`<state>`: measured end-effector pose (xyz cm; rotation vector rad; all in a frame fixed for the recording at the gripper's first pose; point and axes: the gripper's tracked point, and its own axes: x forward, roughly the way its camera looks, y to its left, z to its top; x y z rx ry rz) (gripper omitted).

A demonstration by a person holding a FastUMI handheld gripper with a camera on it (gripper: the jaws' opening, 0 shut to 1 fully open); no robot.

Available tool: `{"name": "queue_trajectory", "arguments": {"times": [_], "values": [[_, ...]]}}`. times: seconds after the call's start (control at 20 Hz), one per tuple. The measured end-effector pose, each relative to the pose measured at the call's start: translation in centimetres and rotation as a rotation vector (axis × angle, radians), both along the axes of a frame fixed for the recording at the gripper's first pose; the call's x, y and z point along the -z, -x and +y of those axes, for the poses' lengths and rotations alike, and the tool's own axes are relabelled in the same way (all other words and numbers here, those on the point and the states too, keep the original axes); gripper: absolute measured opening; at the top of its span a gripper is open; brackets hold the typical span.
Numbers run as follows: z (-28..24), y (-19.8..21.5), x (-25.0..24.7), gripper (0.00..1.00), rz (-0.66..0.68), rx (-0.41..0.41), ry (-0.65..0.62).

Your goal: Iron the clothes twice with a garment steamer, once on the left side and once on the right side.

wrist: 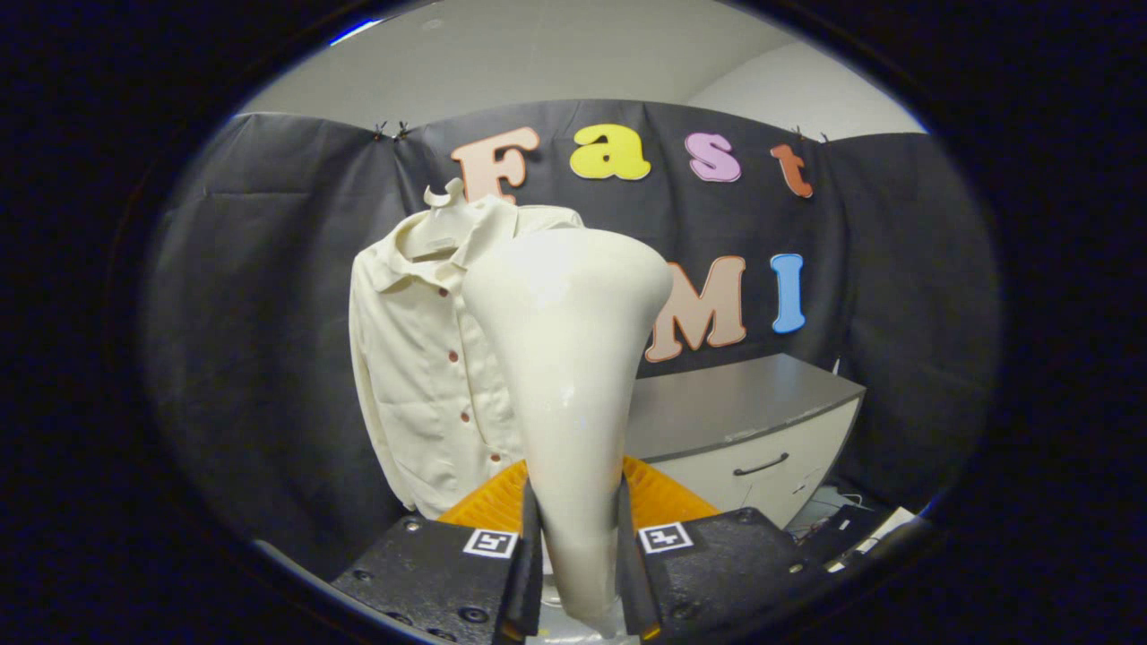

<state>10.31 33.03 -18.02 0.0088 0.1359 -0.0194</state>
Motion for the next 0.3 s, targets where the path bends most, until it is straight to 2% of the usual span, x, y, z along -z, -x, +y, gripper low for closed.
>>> {"name": "queue_trajectory", "arguments": {"times": [0.3], "values": [[-2.6,3.3,1.4,0.35,-0.024,0.032,0.006]]}}
